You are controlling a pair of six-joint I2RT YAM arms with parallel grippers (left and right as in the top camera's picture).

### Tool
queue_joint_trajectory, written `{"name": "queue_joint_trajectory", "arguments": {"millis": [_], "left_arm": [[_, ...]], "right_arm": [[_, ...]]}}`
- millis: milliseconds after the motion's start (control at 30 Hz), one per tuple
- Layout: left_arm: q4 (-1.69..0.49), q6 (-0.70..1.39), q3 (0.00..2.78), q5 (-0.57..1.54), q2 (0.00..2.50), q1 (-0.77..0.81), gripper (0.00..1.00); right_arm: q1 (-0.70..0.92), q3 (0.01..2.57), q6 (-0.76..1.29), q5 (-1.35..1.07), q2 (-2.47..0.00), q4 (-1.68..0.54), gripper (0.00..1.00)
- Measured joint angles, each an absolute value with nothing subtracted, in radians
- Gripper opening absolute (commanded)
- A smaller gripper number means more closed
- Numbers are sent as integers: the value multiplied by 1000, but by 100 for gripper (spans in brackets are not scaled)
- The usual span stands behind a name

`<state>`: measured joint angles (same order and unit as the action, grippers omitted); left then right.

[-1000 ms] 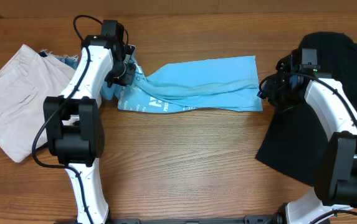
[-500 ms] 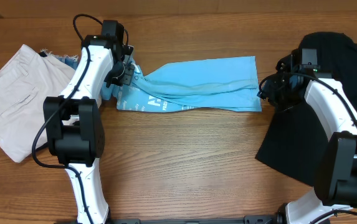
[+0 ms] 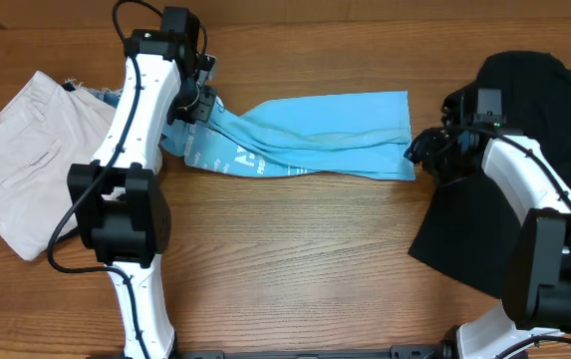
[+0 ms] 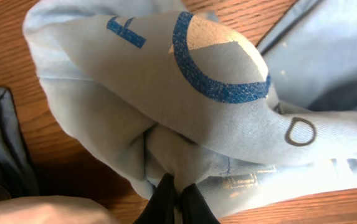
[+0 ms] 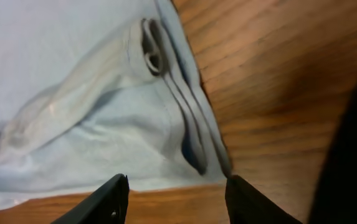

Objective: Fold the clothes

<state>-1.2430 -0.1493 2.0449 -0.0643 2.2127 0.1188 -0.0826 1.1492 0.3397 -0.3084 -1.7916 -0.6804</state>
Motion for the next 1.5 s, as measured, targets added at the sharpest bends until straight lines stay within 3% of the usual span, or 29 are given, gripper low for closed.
{"name": "queue_joint_trajectory", "arguments": {"millis": [200, 333, 400, 500, 567, 600, 633, 667, 733, 800, 967, 1133, 1500], "left_arm": [[-1242, -150, 2045, -64, 2213, 131, 4], [-1243, -150, 2045, -65, 2213, 131, 18], [-1243, -150, 2047, -65, 2213, 131, 18], [-1239, -154, 2051, -64, 2213, 131, 4], [-1235, -157, 2051, -64, 2213, 131, 4], [-1235, -157, 2051, -64, 2213, 131, 13], [-1238, -157, 2051, -64, 2213, 131, 28], [-1247, -159, 2051, -64, 2213, 131, 35], [-1265, -154, 2050, -63, 2213, 131, 48], [-1261, -158, 2047, -64, 2213, 131, 50], [-1182, -168, 1950, -68, 2212, 131, 36], [-1142, -186, 1921, -113, 2212, 131, 6], [-1175, -191, 1952, -146, 2212, 131, 4]], "right_arm": [[-82, 1076, 340, -349, -1792, -567, 54], [-83, 1054, 341, -355, -1793, -550, 53], [-83, 1053, 341, -356, -1793, -550, 52], [-83, 1053, 341, -359, -1793, -553, 50], [-83, 1053, 341, -360, -1793, -554, 50], [-83, 1053, 341, -360, -1793, -554, 50], [-83, 1053, 340, -359, -1793, -556, 50], [-83, 1053, 340, -359, -1793, -561, 50], [-83, 1053, 340, -359, -1793, -569, 49], [-82, 1053, 340, -359, -1793, -574, 49], [-83, 1053, 341, -360, -1793, -576, 49], [-83, 1053, 341, -360, -1793, -576, 49], [-83, 1053, 341, -360, -1793, -576, 49]]}}
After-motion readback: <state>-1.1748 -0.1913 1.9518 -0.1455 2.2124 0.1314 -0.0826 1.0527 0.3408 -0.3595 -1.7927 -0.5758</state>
